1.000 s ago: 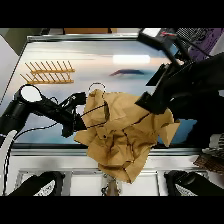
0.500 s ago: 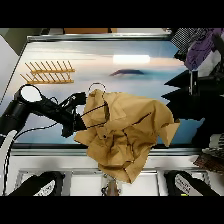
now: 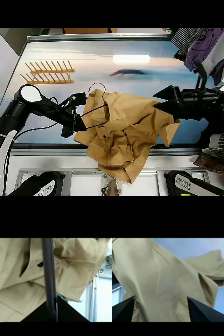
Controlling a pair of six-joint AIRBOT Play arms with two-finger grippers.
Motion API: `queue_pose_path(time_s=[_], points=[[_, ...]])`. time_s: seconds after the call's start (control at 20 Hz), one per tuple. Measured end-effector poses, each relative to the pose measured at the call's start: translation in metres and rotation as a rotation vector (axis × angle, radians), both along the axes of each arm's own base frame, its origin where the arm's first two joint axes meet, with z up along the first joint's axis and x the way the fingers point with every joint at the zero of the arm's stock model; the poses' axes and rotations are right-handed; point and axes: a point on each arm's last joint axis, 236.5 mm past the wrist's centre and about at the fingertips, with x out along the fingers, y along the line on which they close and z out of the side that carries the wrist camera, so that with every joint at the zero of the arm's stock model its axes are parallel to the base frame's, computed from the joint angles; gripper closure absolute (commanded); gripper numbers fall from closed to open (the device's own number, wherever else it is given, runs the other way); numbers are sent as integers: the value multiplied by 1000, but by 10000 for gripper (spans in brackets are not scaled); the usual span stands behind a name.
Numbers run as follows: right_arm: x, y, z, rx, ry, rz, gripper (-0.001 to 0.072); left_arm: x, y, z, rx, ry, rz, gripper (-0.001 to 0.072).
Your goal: Fold the clothes and pants, and hang the long-sleeved shirts on hangers.
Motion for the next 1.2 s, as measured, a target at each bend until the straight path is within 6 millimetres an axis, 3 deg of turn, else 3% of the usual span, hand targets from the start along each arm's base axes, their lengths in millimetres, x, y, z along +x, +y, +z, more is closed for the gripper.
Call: queue_pose_path(time_s=[0.25, 0.55, 1.2], points=[[-12, 31, -1, 46, 2, 105, 11, 0, 0, 0, 0, 0, 0, 694], [-24, 51, -2, 53, 4, 177, 11, -1, 3, -1, 11, 2, -3, 693], [-31, 56, -9, 20, 11, 210, 11, 1, 2, -1, 10, -2, 1, 694]])
